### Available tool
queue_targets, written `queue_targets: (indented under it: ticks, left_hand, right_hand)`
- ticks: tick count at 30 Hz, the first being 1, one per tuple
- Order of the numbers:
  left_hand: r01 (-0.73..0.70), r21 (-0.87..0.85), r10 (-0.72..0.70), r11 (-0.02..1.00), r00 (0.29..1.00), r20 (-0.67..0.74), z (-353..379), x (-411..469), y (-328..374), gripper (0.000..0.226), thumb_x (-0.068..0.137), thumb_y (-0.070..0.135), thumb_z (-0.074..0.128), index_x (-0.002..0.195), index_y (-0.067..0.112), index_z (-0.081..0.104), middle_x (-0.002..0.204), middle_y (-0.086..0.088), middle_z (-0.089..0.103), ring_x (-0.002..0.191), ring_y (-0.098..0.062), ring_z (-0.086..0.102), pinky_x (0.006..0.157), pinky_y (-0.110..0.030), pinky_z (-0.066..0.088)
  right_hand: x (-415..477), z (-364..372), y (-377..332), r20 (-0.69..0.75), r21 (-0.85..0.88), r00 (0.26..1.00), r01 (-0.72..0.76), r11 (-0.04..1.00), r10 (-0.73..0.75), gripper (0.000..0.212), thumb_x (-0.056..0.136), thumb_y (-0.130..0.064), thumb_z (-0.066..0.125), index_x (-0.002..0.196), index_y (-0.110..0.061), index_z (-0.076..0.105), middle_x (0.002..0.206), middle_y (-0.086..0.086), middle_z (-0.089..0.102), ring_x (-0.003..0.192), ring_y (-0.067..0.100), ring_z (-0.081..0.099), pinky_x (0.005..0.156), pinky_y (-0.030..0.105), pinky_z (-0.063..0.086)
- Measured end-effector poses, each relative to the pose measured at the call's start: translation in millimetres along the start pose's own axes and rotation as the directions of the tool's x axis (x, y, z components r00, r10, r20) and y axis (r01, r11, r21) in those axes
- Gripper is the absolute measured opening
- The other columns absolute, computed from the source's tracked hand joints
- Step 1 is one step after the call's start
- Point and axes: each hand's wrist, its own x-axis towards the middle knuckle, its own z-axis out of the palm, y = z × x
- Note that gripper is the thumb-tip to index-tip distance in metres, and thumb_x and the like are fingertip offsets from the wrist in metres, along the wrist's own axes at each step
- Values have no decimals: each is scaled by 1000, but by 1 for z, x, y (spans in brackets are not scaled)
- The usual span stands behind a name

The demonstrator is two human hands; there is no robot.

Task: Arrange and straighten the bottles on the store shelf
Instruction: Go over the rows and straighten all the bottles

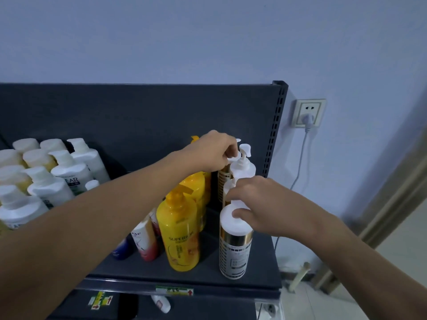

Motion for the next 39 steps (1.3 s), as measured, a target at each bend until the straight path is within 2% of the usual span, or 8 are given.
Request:
queue_targets:
  ticks: [5, 9, 14, 17, 22, 26, 30, 39]
  left_hand:
    - [75, -90, -72, 993, 997, 32, 6, 24, 0, 41, 86, 12, 79, 121, 19, 59, 107, 4, 68, 94, -14, 67, 78, -24, 58]
    - [120, 46, -120, 992, 993, 0, 10, 43, -12, 33, 89, 7, 71, 118, 19, 61, 108, -1, 68, 95, -18, 66, 82, -35, 60]
    - [158, 247, -148, 956, 987, -61, 14, 58, -23, 36, 89, 18, 71, 124, 15, 59, 110, -8, 65, 91, -23, 65, 76, -34, 60]
    - [186, 157, -183, 970, 982, -34, 16, 67, -28, 38, 91, 26, 71, 127, 17, 62, 111, -6, 68, 89, -21, 64, 69, -29, 53]
    - [221, 87, -224, 971, 974, 21, 21, 80, -33, 21, 90, 35, 74, 99, 16, 78, 87, -2, 70, 74, -17, 64, 57, -23, 45]
    - [223, 70, -224, 972, 974, 9, 21, 88, -36, 21, 88, 35, 77, 97, 16, 80, 88, -3, 72, 75, -18, 66, 63, -28, 56]
    - [194, 52, -195, 980, 981, 10, 23, 92, -33, 13, 90, 25, 75, 96, 15, 81, 89, -4, 72, 77, -19, 67, 77, -36, 62]
    - [164, 36, -166, 986, 986, 36, 27, 98, -31, 14, 87, 17, 71, 75, 26, 70, 82, 0, 68, 76, -19, 65, 69, -33, 61]
  right_hand:
    - [-5, -5, 2, -31, 77, 999, -18, 997, 21, 37, 98, -51, 53, 122, -28, 69, 112, -10, 67, 97, 11, 61, 84, 31, 50]
    - [3, -15, 23, -146, 127, 973, -162, 979, 180, 34, 98, -52, 52, 112, -29, 74, 89, -14, 69, 76, 2, 55, 74, 27, 52]
    - [36, -19, 61, -256, 148, 892, -344, 927, 372, 28, 98, -39, 58, 107, -16, 69, 85, -4, 74, 83, 17, 68, 78, 38, 58]
    - [66, -15, 73, -251, 192, 868, -388, 901, 428, 38, 97, -43, 59, 119, -13, 65, 93, 2, 76, 89, 22, 69, 83, 40, 57]
    - [102, 2, 85, -145, 143, 865, -462, 875, 481, 39, 88, -43, 69, 112, -12, 68, 97, 4, 70, 86, 23, 67, 73, 35, 57]
    - [107, 9, 90, -176, 118, 866, -453, 884, 468, 24, 88, -24, 68, 108, -10, 72, 102, 5, 73, 87, 26, 68, 74, 33, 58]
    - [106, 4, 89, -175, 104, 900, -387, 916, 400, 31, 90, -23, 69, 119, -14, 73, 109, 6, 73, 92, 25, 69, 76, 32, 55]
    - [106, 1, 86, -171, 105, 913, -358, 928, 372, 29, 92, -23, 70, 117, -11, 75, 107, 8, 72, 89, 25, 67, 72, 29, 51]
